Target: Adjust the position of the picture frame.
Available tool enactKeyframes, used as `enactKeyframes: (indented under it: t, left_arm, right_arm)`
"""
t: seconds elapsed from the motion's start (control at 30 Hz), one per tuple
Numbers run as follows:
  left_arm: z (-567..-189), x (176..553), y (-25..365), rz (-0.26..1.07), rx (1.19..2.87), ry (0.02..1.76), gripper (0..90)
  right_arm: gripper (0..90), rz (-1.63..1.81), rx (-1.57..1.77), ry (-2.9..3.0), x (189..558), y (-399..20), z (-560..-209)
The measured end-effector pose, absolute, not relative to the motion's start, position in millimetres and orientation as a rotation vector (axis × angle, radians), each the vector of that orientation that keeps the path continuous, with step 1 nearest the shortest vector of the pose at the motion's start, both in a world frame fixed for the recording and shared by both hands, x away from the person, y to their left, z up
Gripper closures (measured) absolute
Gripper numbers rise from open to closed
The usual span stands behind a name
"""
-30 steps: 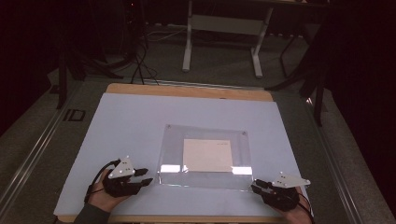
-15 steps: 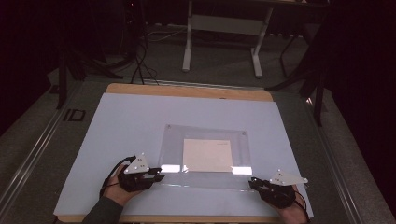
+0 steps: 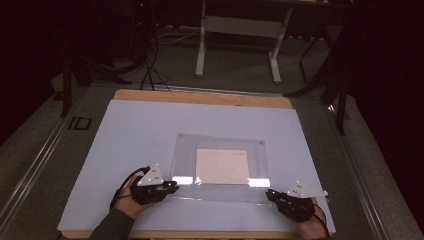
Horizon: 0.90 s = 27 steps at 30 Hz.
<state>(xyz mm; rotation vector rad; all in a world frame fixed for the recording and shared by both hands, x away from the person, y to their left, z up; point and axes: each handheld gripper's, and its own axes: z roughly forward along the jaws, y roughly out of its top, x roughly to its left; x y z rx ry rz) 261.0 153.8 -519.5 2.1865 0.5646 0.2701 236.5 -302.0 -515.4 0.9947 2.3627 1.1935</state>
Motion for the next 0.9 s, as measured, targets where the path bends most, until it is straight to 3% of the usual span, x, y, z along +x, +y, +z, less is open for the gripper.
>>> enactKeyframes:
  t: [0.3, 0.9]
  left_arm:
    - [-520, 262, 152, 0.294, 2.205, 0.556, 84.4]
    - [-508, 249, 145, 0.402, 2.214, 0.471, 83.6]
  right_arm:
    - [85.0, 1.158, 0.985, 2.348, 234, -298, -516]
    - [84.5, 1.118, 0.948, 2.270, 244, -294, -510]
